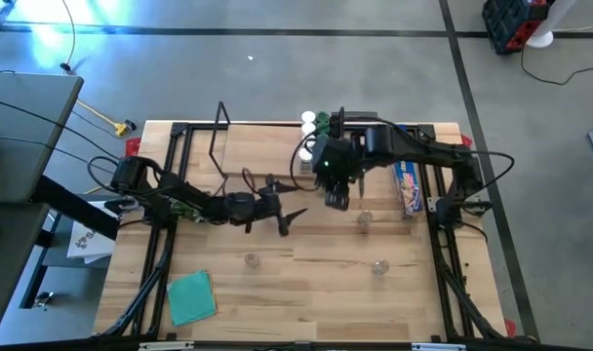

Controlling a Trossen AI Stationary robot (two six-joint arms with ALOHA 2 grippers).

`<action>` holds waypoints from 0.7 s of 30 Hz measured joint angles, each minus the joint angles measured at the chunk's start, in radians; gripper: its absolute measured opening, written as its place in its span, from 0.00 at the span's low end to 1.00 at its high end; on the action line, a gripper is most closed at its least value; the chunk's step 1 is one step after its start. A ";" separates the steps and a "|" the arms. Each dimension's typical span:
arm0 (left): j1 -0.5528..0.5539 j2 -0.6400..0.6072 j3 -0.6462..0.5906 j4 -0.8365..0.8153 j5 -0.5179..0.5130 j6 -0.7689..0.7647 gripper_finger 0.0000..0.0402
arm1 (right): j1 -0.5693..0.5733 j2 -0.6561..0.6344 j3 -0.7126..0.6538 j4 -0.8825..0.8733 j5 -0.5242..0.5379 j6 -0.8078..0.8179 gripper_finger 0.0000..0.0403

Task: Shelf spices
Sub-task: Adjust the black seasoning bottles on the shelf

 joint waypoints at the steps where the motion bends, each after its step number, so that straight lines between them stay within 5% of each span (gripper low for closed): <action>1: 0.004 -0.009 0.000 -0.047 -0.039 -0.007 0.76 | -0.017 0.001 -0.006 -0.018 0.005 0.002 0.48; 5: 0.012 -0.038 0.000 -0.180 -0.126 -0.029 0.79 | -0.080 0.017 -0.068 -0.015 0.028 -0.026 0.48; 21: 0.011 -0.054 0.000 -0.221 -0.085 -0.047 0.78 | -0.208 0.156 -0.123 0.045 0.026 -0.148 0.48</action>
